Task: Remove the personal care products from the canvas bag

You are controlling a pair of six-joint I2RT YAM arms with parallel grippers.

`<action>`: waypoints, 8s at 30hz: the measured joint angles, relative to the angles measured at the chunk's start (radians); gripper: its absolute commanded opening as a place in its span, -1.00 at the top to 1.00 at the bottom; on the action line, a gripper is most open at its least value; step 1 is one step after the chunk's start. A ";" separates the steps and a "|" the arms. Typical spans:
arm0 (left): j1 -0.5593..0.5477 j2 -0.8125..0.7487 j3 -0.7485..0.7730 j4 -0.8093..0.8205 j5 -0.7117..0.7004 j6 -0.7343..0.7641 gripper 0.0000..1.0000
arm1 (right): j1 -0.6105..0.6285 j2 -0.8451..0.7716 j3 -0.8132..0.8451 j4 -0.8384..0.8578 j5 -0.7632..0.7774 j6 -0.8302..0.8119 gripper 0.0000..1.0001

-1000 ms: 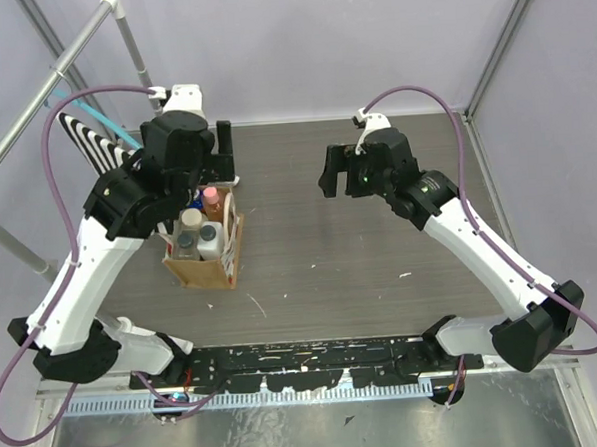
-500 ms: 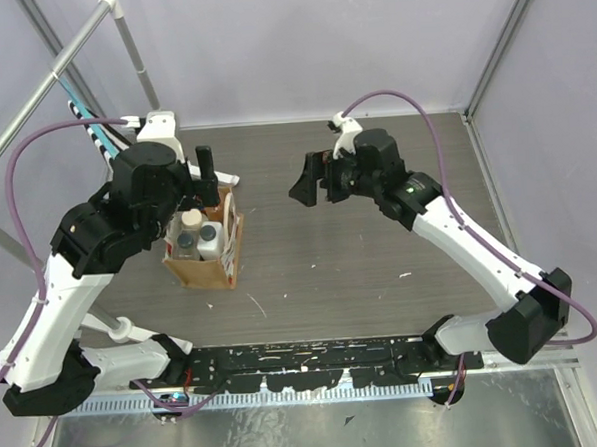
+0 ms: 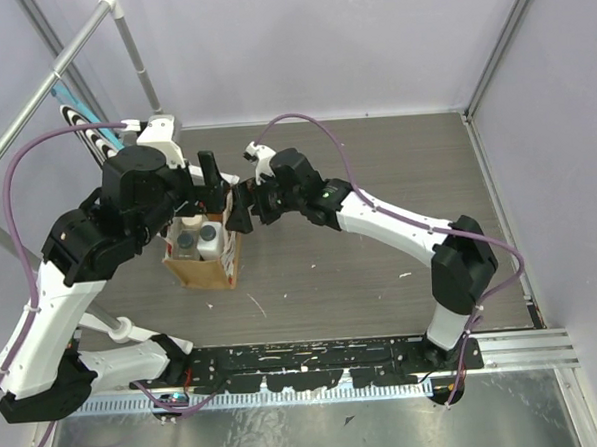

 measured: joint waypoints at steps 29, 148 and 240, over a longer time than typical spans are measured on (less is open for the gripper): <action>0.000 0.050 -0.038 0.008 0.142 -0.054 -0.97 | 0.031 0.313 0.265 0.014 0.079 0.127 0.64; 0.001 0.491 -0.293 0.289 0.190 -0.137 -0.95 | -0.205 -0.138 0.010 -0.231 0.466 -0.043 -0.24; -0.051 0.378 0.089 -0.065 0.103 -0.111 1.00 | -0.241 -0.407 -0.188 -0.239 0.673 -0.073 -0.85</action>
